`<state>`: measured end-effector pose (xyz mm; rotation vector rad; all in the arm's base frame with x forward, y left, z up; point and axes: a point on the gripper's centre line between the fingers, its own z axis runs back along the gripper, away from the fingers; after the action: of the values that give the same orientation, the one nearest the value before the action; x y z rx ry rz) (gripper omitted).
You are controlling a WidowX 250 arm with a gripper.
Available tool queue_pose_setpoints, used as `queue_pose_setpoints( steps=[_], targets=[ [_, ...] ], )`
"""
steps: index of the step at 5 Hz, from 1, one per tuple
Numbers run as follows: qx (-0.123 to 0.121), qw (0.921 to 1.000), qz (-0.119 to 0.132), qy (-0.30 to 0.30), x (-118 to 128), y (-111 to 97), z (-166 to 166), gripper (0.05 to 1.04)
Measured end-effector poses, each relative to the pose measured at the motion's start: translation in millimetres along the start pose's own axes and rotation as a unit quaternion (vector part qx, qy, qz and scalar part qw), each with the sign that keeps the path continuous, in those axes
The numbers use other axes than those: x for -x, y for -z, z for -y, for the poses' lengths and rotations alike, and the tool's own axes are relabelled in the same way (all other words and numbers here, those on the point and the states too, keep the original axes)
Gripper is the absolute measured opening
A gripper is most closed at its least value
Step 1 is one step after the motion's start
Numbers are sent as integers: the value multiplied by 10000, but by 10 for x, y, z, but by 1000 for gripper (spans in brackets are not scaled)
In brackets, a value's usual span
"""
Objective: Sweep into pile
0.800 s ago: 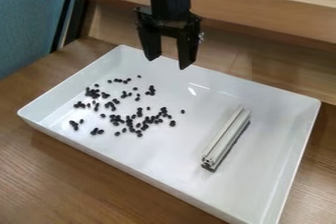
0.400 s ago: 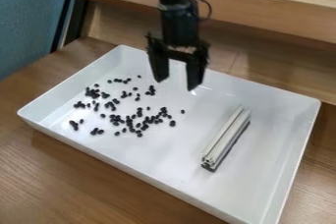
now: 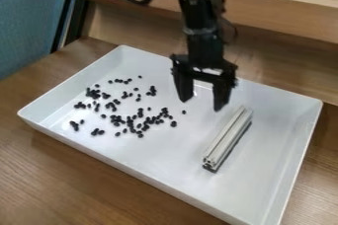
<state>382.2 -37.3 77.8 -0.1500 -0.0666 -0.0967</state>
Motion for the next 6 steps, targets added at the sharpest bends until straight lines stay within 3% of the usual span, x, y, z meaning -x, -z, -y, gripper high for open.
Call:
queue_pose_setpoints(
  steps=[1, 4, 5, 6],
  targets=[
    [-27, 10000, -53, -5, -9, 104, 196, 1000],
    [-218, 9993, -302, 38, -9, 449, 269, 964],
    [-220, 9996, -96, 150, -2, 538, 258, 689],
    [-195, 9995, -74, 217, -8, 541, 266, 416]
  ],
)
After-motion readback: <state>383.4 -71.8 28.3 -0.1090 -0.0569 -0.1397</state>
